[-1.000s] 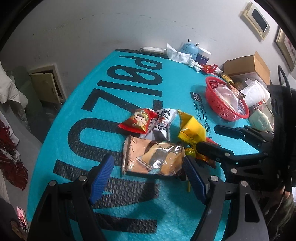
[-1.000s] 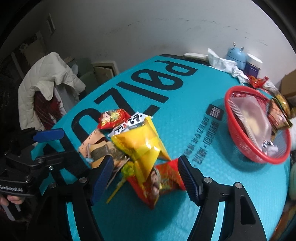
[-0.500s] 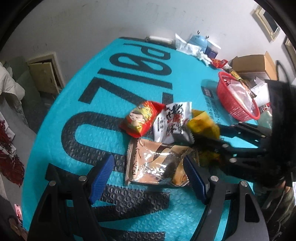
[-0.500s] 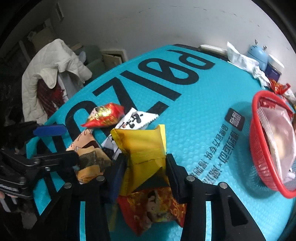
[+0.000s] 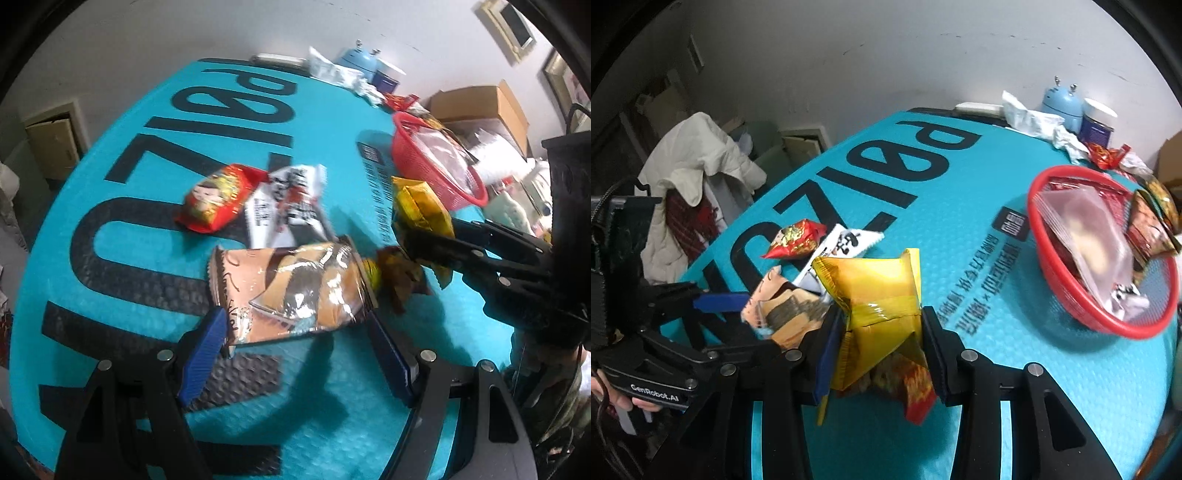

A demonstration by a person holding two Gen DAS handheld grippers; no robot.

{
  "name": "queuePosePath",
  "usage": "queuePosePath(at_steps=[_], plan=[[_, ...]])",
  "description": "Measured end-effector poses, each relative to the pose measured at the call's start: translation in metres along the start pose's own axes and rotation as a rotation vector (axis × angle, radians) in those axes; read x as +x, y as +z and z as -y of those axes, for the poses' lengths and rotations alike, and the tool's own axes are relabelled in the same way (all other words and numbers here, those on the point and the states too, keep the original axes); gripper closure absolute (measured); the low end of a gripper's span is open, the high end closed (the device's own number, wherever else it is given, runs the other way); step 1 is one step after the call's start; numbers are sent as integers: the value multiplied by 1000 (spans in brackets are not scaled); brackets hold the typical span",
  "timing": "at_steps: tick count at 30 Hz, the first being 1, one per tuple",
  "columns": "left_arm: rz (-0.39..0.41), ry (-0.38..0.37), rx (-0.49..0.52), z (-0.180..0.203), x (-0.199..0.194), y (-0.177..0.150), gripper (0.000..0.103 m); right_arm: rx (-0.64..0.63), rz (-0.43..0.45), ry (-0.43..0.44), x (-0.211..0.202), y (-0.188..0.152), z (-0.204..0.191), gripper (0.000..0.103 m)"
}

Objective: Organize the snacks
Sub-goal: 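Grasp the yellow chip bag with the right gripper, then grasp the wafer packet with the left gripper while the right gripper holds the yellow bag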

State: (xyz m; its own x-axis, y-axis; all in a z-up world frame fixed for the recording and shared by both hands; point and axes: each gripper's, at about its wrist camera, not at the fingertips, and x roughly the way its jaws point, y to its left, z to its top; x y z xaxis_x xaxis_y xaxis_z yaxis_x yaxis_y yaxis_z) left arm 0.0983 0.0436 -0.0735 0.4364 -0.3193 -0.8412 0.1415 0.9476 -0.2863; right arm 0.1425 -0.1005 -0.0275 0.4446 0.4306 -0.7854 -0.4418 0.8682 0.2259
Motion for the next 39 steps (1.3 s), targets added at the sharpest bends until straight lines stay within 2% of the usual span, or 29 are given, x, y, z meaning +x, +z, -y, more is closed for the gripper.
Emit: queuePosePath(at_steps=[6, 13, 15, 18, 23, 28, 33, 39], plan=[[-11, -20, 58, 20, -3, -13, 26, 20, 11, -4, -16, -11, 4, 61], [75, 16, 60, 26, -23, -6, 26, 44, 13, -18, -31, -28, 9, 61], [111, 39, 86, 28, -29, 0, 26, 54, 11, -13, -33, -32, 11, 61], [122, 68, 145, 33, -24, 11, 26, 58, -6, -13, -28, -38, 10, 61], [101, 56, 204, 34, -4, 24, 26, 58, -18, 0, -25, -45, 10, 61], [58, 26, 215, 31, 15, 29, 26, 69, -29, 2, -24, -47, 13, 61], [-30, -4, 209, 28, 31, 25, 26, 68, -40, 7, -22, -49, 13, 61], [-70, -42, 191, 28, 26, 10, 26, 66, -44, 19, -21, -49, 10, 61]])
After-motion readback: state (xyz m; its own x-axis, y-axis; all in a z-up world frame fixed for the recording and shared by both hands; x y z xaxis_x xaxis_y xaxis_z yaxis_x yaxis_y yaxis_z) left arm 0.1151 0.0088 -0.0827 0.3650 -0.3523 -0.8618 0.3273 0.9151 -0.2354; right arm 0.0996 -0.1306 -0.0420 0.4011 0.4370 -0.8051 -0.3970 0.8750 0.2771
